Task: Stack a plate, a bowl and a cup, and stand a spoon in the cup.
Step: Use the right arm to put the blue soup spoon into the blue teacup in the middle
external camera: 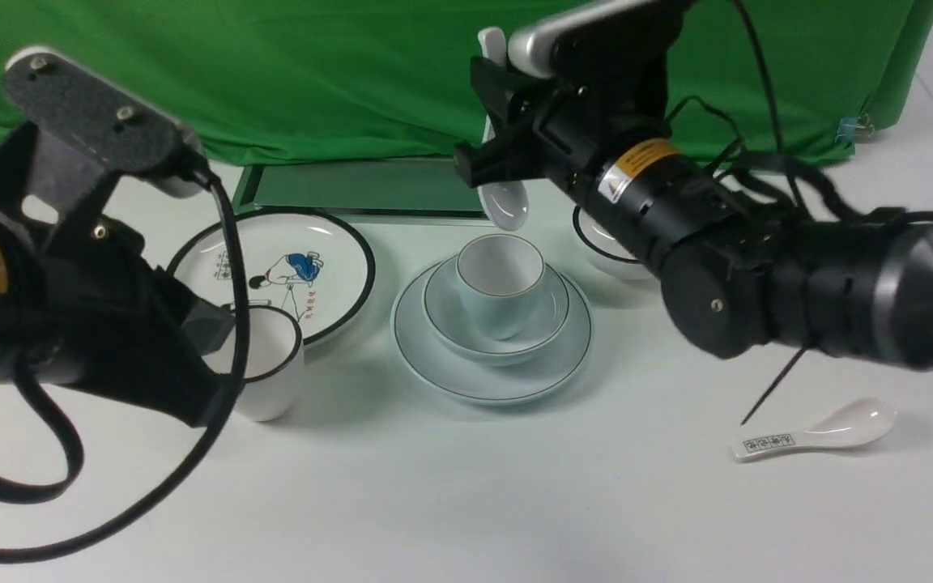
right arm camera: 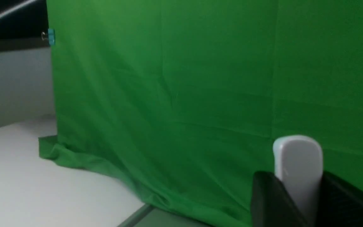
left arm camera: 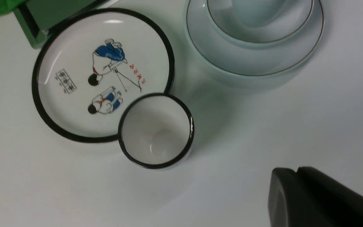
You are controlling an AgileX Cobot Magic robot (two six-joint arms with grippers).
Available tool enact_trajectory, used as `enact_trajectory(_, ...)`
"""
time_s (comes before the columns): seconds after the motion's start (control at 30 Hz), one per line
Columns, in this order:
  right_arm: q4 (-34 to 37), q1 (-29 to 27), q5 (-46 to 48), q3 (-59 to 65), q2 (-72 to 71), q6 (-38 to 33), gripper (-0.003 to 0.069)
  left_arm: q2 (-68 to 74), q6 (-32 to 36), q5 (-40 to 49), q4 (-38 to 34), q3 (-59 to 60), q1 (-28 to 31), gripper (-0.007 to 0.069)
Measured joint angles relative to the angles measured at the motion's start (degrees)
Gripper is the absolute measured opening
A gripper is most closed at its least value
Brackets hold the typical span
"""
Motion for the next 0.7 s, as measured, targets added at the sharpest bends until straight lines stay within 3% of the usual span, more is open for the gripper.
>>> enact_trajectory(0.13,-0.07,0.00,-7.19,0.00,5.49,0.00,0.0175,0.00,0.00,-2.63,0.42,0.00,0.00,-0.0031)
enact_trajectory(0.47,0.10,0.00,-3.23,0.12,7.71,-0.17,0.0178,0.00,0.00,-4.12,0.48,0.35,0.00,-0.0031)
enact_trajectory(0.7,0.10,0.00,1.02,0.18,7.38,-0.36,0.0297,-5.22,-1.96,-7.17,0.43,8.20,0.00,-0.0031)
